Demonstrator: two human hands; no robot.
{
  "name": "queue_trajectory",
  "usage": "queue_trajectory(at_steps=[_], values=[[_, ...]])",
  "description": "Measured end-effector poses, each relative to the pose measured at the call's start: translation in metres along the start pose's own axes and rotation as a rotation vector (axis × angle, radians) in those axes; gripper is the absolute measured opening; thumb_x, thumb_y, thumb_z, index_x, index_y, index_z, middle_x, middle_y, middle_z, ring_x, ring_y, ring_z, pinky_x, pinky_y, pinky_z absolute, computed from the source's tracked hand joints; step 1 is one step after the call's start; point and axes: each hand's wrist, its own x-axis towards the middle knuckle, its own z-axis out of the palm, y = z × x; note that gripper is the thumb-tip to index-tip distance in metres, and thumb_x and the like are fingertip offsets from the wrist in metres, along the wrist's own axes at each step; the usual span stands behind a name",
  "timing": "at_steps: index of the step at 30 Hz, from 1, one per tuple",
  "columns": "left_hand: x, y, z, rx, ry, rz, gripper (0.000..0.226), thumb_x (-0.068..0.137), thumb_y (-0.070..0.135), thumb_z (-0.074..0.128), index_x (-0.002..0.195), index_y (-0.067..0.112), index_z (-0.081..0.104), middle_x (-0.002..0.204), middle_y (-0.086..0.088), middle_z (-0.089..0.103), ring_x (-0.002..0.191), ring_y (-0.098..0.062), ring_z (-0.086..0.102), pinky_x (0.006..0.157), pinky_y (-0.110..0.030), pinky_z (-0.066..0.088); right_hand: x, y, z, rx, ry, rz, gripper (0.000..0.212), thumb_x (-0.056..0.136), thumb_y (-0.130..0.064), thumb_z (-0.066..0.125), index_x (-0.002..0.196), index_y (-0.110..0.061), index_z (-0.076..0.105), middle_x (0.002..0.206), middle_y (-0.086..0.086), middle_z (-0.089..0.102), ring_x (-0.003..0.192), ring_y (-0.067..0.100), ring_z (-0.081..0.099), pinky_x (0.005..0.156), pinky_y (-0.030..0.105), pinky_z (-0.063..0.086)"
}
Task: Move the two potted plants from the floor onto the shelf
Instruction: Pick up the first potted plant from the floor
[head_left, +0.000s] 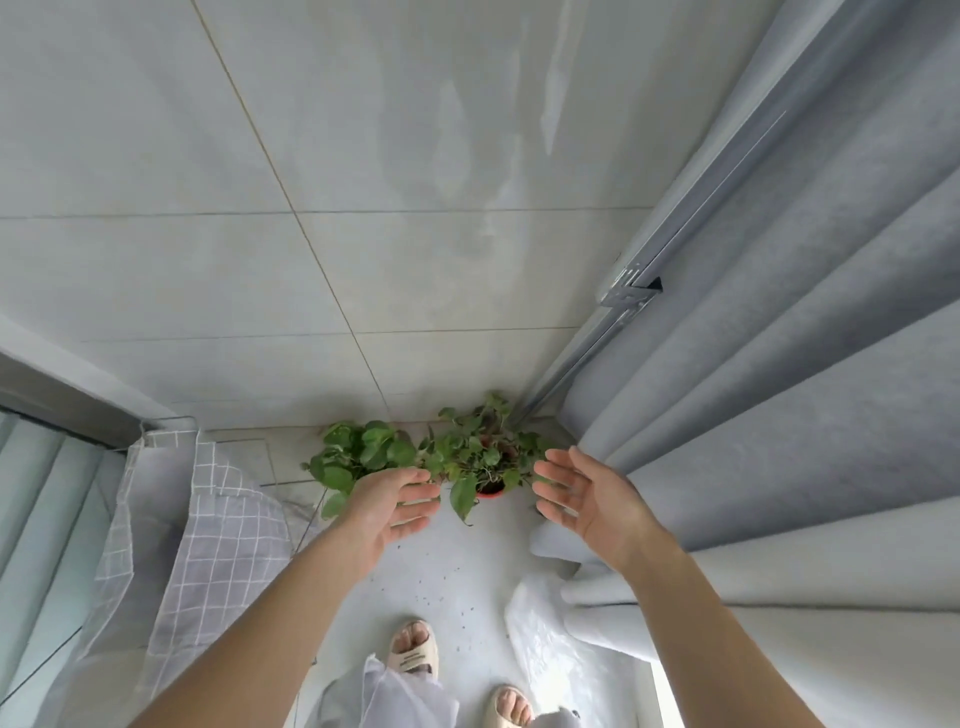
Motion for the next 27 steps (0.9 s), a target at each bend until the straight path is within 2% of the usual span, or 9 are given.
queue_trajectory(at_steps=[5,9,16,18,20,22,24,27], values=[[0.09,-0.065,0.015,0.0,-0.01,-0.072,0.023,0.102,0.02,0.049,0.108,0.008,0.067,0.104,-0.01,0.077,0.097,-0.026,0.073,0.081,-0.036,0.057,0.08,0.06,-0.033,-0.009,0.052,-0.005,0.025,0.103,-0.028,0.054,0.105,-0.009,0.071,0.094,0.006,0.079,0.084,0.023,0.074,0.076,0.039,0.059],[0.166,-0.124,0.029,-0.029,0.008,-0.154,0.024,0.103,0.017,0.046,0.111,0.005,0.065,0.108,-0.012,0.074,0.1,-0.025,0.07,0.08,-0.035,0.057,0.15,0.117,-0.055,-0.005,0.09,0.021,0.025,0.103,-0.028,0.053,0.102,-0.01,0.071,0.091,0.005,0.078,0.079,0.022,0.074,0.068,0.035,0.059],[0.303,-0.22,0.048,-0.166,0.089,-0.256,0.029,0.102,0.017,0.042,0.111,0.001,0.064,0.107,-0.014,0.069,0.096,-0.026,0.065,0.088,-0.038,0.054,0.281,0.212,-0.09,0.003,0.143,0.059,0.023,0.104,-0.024,0.05,0.102,-0.009,0.068,0.097,0.007,0.075,0.082,0.023,0.072,0.069,0.036,0.057],[0.337,-0.238,0.052,-0.216,0.133,-0.254,0.03,0.101,0.02,0.04,0.107,0.0,0.062,0.096,-0.014,0.065,0.079,-0.023,0.059,0.076,-0.034,0.052,0.315,0.232,-0.095,-0.012,0.143,0.051,0.023,0.105,-0.023,0.049,0.102,-0.009,0.067,0.097,0.007,0.073,0.085,0.023,0.07,0.071,0.036,0.057],[0.37,-0.249,0.055,-0.231,0.174,-0.229,0.026,0.1,0.017,0.037,0.105,0.002,0.058,0.081,-0.01,0.054,0.063,-0.019,0.045,0.058,-0.027,0.04,0.346,0.246,-0.096,-0.009,0.135,0.041,0.023,0.106,-0.022,0.048,0.101,-0.008,0.066,0.097,0.008,0.071,0.086,0.023,0.069,0.073,0.035,0.056],[0.397,-0.255,0.059,-0.211,0.211,-0.209,0.021,0.098,0.014,0.035,0.101,0.006,0.054,0.079,-0.009,0.049,0.063,-0.02,0.04,0.054,-0.026,0.031,0.373,0.261,-0.097,-0.01,0.149,0.035,0.021,0.105,-0.019,0.048,0.098,-0.009,0.064,0.097,0.009,0.07,0.085,0.023,0.067,0.072,0.034,0.055],[0.42,-0.257,0.062,-0.21,0.237,-0.18,0.024,0.098,0.014,0.035,0.101,0.006,0.057,0.087,-0.011,0.057,0.073,-0.023,0.049,0.059,-0.027,0.037,0.392,0.269,-0.098,-0.003,0.17,0.039,0.017,0.104,-0.017,0.05,0.099,-0.008,0.063,0.096,0.01,0.07,0.084,0.023,0.067,0.071,0.034,0.055],[0.444,-0.264,0.067,-0.22,0.178,-0.142,0.034,0.102,0.02,0.031,0.104,0.006,0.062,0.082,-0.007,0.067,0.073,-0.019,0.06,0.08,-0.031,0.047,0.42,0.278,-0.1,-0.018,0.196,0.045,0.016,0.102,-0.013,0.051,0.107,-0.003,0.062,0.095,0.011,0.07,0.082,0.024,0.067,0.069,0.034,0.055]])
